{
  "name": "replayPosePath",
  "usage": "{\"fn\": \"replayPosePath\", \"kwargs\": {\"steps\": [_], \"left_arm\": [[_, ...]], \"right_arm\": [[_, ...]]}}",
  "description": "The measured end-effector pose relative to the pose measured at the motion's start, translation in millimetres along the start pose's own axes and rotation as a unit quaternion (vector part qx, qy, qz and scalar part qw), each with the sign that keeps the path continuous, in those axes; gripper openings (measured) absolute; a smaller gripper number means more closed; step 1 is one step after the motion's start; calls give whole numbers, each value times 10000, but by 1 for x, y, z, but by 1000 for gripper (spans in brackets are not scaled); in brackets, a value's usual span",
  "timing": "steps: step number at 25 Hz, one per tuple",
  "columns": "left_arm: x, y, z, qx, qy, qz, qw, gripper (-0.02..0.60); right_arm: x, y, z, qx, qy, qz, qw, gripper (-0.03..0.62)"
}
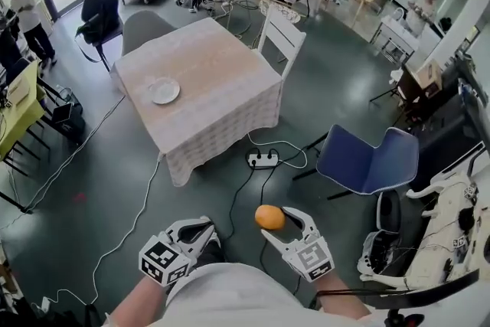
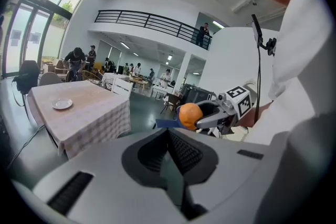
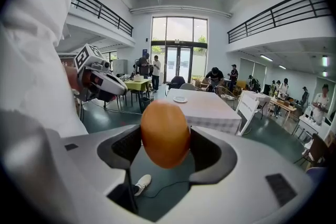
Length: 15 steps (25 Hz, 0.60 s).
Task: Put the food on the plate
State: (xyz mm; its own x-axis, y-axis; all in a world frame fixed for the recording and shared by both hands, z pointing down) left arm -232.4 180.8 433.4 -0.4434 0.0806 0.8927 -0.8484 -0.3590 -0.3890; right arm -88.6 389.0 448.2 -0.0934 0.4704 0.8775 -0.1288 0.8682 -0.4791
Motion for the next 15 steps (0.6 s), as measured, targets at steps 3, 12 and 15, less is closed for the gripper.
{"fn": "replayPosePath", "kwargs": {"steps": [3, 12, 15], "left_arm": [[-25, -8, 42, -9, 4, -206, 9998, 9], [-62, 22, 176, -386, -210, -303, 9986, 9], [-64, 36, 204, -685, -28, -368, 9970, 9]], "right_arm": [[-29, -36, -19, -39, 128, 24, 9999, 304], [-129, -180, -61, -291, 611, -75, 9977, 304], [-148, -222, -67, -614, 780, 54, 9950, 304]]}}
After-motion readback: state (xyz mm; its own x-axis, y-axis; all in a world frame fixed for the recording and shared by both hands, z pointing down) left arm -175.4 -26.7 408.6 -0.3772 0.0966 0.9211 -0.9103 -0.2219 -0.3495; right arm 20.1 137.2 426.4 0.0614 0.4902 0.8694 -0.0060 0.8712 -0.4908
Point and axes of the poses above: the fingertips, and each gripper's own axes: y backward along the fingers, z to its left, x out of its underside, the point moved 8 cm from there along y, backward along the fingers, and after that the axes turned 4 degrees about -y, right-handed, at the moved point
